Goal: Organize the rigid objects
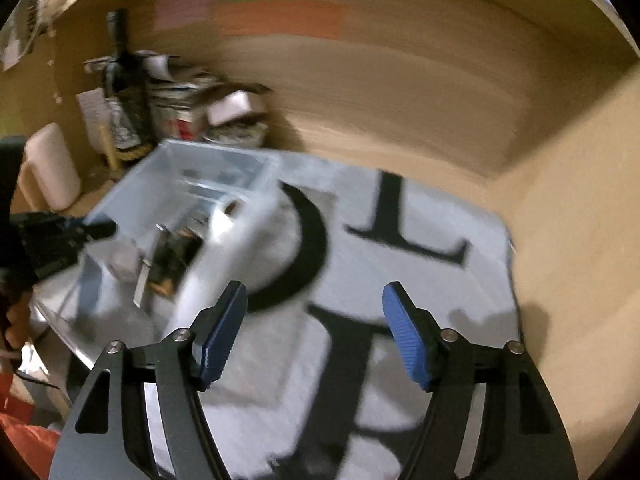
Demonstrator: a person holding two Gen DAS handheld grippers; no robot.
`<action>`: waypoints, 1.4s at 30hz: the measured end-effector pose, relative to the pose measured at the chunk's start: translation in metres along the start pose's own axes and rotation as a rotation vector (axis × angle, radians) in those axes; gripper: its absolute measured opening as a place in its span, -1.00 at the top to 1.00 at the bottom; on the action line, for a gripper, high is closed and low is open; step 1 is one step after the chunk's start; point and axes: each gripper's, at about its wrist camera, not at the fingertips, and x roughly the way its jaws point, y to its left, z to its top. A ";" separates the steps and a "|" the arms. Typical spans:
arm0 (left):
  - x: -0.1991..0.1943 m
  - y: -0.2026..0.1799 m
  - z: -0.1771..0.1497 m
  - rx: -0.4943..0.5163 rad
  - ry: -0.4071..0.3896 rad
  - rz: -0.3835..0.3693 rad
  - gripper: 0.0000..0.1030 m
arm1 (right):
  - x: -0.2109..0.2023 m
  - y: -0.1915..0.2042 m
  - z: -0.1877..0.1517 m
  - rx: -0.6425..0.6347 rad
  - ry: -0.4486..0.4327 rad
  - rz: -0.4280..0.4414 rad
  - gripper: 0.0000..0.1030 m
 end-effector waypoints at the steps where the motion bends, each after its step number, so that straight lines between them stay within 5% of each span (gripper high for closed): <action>1: 0.000 0.000 0.000 0.003 0.001 0.003 0.74 | -0.003 -0.005 -0.006 0.016 0.005 -0.011 -0.31; 8: 0.000 0.001 0.000 0.008 0.006 -0.002 0.74 | -0.015 -0.022 -0.057 0.136 0.040 -0.062 -0.45; 18: -0.001 0.000 -0.003 0.012 0.000 -0.006 0.74 | 0.000 -0.004 -0.103 0.201 0.135 -0.006 -0.44; 21: -0.001 0.000 -0.004 0.011 0.002 -0.011 0.74 | 0.012 -0.007 -0.108 0.223 0.163 0.015 -0.06; 23: -0.001 0.000 -0.005 0.012 0.001 -0.012 0.74 | 0.011 -0.005 -0.107 0.205 0.146 0.003 0.19; 33: -0.001 0.001 -0.006 0.001 -0.001 -0.022 0.74 | 0.009 0.001 -0.084 0.136 0.087 0.000 0.20; 42: -0.001 0.002 -0.005 -0.004 0.001 -0.035 0.74 | 0.006 0.008 -0.025 0.056 -0.037 0.011 0.20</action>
